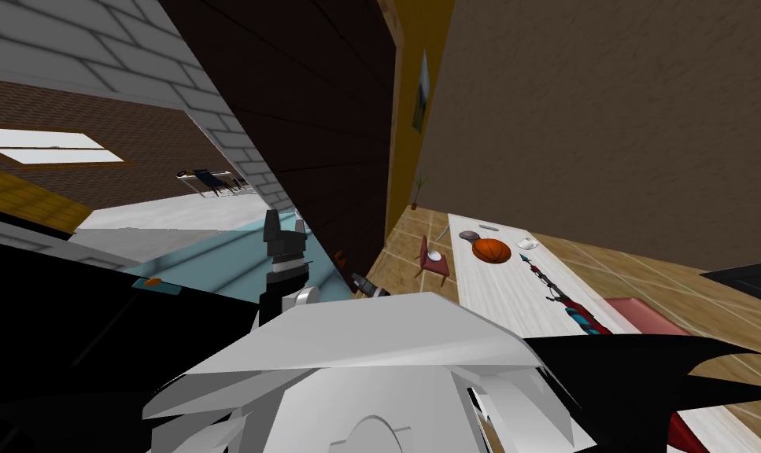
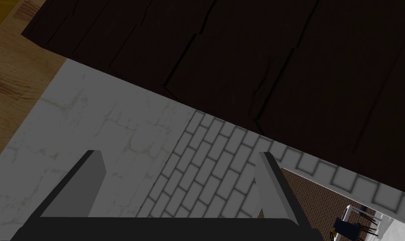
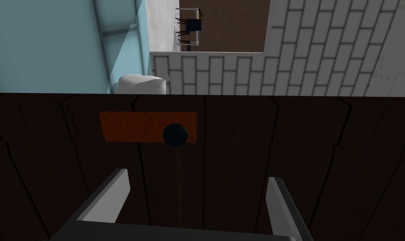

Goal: Push the door open

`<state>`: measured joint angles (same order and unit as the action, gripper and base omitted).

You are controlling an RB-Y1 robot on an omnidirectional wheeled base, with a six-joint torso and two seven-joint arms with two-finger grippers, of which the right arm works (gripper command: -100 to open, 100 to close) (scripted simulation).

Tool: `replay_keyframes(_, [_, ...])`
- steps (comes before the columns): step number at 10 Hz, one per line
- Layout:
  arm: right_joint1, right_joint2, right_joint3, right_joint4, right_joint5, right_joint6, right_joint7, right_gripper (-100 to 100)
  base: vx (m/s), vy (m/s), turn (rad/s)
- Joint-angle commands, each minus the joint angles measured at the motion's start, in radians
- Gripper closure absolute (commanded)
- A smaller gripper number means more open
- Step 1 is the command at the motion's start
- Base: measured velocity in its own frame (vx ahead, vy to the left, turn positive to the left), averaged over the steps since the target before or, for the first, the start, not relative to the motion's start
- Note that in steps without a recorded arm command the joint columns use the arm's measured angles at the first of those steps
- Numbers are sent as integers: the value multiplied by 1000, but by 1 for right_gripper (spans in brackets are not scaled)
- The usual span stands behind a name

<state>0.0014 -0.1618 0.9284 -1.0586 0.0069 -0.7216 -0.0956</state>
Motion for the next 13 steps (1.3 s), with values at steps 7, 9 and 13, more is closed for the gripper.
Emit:
replay_keyframes(7, [-41,2,66,115,-9,-27,-21,-100,130,-1,-15])
replay_keyframes(9, [-38,5,58,113,-9,-27,-18,-100,56,47,18])
replay_keyframes(13, [-38,15,48,132,-9,-36,-14,-100,107,163,24])
